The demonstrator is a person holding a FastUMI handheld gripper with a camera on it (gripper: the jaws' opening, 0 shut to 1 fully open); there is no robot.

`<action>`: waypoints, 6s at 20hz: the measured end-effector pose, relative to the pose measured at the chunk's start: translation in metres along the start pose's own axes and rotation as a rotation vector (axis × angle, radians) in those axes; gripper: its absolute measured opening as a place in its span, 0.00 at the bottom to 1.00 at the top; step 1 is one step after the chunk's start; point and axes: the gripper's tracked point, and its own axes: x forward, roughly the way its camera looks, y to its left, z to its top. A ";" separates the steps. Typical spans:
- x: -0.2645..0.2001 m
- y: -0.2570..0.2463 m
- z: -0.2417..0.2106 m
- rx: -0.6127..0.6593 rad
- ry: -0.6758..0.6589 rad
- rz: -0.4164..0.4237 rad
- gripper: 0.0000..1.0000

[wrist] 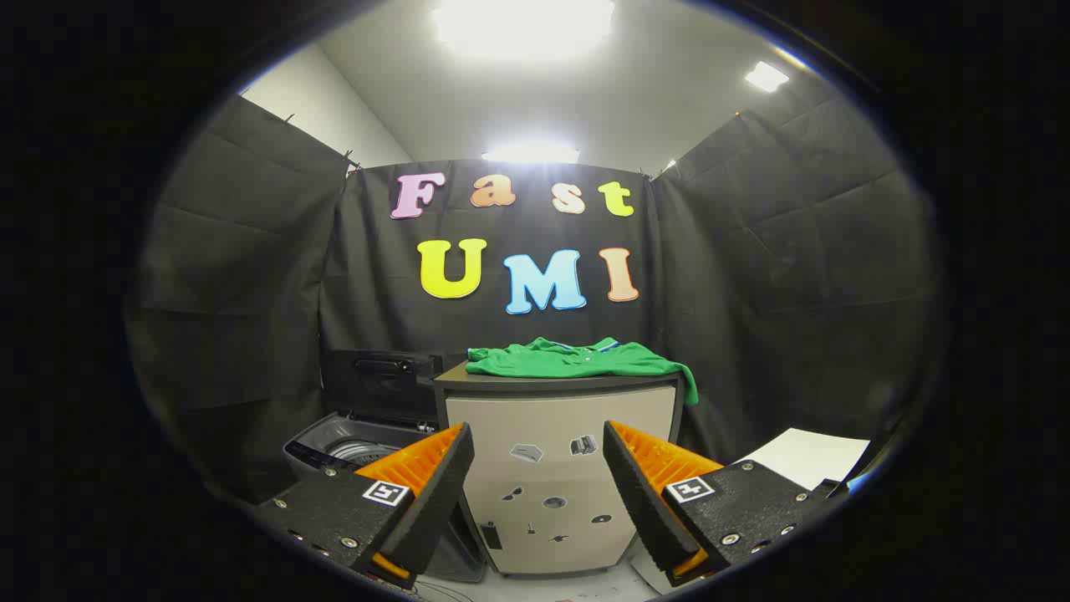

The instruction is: Put the clothes into the washing machine and then close the washing machine lid.

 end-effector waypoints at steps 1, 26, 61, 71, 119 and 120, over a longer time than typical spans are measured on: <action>0.000 -0.001 0.001 0.000 -0.001 -0.002 0.96; 0.000 0.012 -0.005 -0.008 0.012 0.000 0.96; 0.192 -0.056 0.081 -0.029 0.121 -0.001 0.96; 0.299 -0.068 0.062 -0.046 0.250 0.023 0.96; 0.416 -0.067 0.024 0.079 0.447 0.159 0.03; 0.415 -0.065 0.034 0.086 0.418 0.157 0.03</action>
